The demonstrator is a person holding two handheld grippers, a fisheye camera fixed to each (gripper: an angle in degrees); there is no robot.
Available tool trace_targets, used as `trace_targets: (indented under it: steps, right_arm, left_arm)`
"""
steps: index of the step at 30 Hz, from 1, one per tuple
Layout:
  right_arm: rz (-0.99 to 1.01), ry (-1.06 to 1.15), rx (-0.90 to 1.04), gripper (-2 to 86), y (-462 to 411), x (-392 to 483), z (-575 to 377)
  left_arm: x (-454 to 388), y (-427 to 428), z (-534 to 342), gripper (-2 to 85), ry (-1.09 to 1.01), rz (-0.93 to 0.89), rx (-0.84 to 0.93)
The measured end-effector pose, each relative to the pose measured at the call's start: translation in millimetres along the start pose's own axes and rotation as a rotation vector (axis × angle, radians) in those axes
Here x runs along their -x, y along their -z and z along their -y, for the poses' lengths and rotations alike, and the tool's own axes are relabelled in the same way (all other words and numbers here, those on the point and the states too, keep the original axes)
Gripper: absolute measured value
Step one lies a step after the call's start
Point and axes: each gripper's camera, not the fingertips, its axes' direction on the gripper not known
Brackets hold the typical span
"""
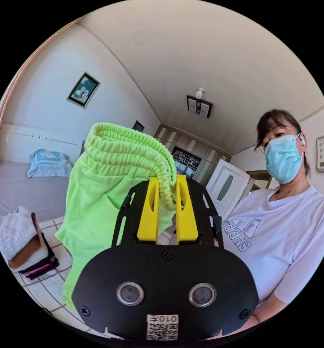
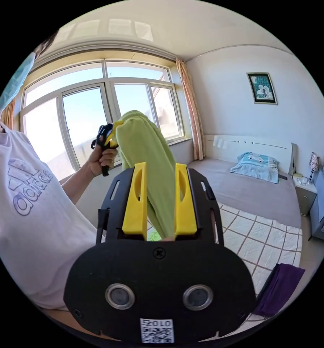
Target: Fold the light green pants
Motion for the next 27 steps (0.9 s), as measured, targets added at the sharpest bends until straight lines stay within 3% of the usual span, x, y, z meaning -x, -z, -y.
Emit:
trace_targets:
  steps: [3, 8, 12, 19, 23, 27]
  right_arm:
    - [0.021, 0.083, 0.031, 14.7, 16, -6, 4]
    - [0.019, 0.148, 0.188, 17.3, 10, -15, 8]
    - [-0.053, 0.136, 0.127, 16.5, 25, -21, 11]
    - [-0.182, 0.112, 0.196, 12.4, 12, -25, 27]
    - [0.002, -0.036, 0.121, 9.4, 11, -61, 15]
    - [0.331, -0.337, -0.065, 8.1, 6, -120, -13]
  left_arm:
    - [20, -88, -38, 9.5, 0.109, 0.025, 0.127]
    - [17, -187, -70, 9.7, 0.100, 0.041, 0.284]
    - [24, -212, -71, 9.9, 0.080, 0.034, 0.278]
    - [41, -238, -72, 9.8, 0.005, 0.114, 0.327]
    - [70, -240, -88, 10.3, 0.056, 0.092, 0.354]
    - [103, -236, -100, 10.5, 0.138, 0.002, 0.321]
